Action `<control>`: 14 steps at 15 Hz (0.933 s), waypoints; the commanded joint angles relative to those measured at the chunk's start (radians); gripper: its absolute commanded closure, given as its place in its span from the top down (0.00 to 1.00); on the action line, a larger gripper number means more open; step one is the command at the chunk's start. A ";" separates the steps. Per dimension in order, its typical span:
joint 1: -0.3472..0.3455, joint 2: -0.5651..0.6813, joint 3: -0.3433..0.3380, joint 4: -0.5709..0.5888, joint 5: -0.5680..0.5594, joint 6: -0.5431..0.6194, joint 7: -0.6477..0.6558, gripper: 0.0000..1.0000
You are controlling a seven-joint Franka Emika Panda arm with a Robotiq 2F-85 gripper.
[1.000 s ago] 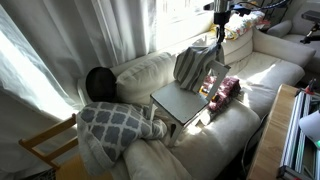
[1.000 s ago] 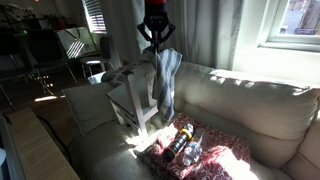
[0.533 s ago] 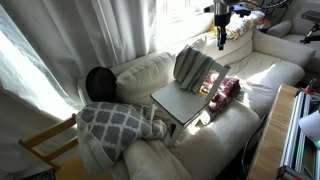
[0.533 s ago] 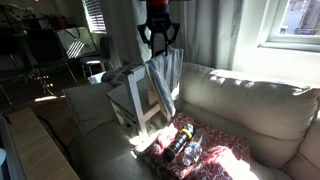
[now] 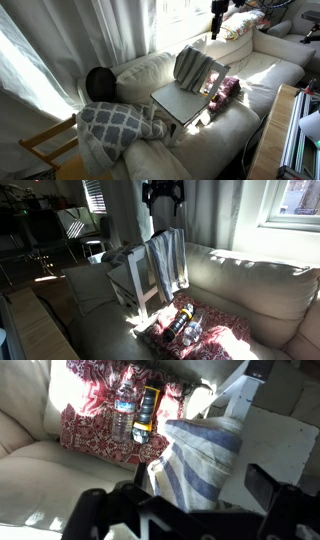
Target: Put the towel on the chair
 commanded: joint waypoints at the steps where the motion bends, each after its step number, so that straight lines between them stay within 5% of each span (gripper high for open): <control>1: -0.014 -0.018 -0.004 0.102 0.072 -0.169 0.109 1.00; 7: -0.016 -0.061 -0.009 0.229 0.139 -0.320 0.134 1.00; 14: -0.010 -0.073 -0.009 0.256 0.128 -0.308 0.128 1.00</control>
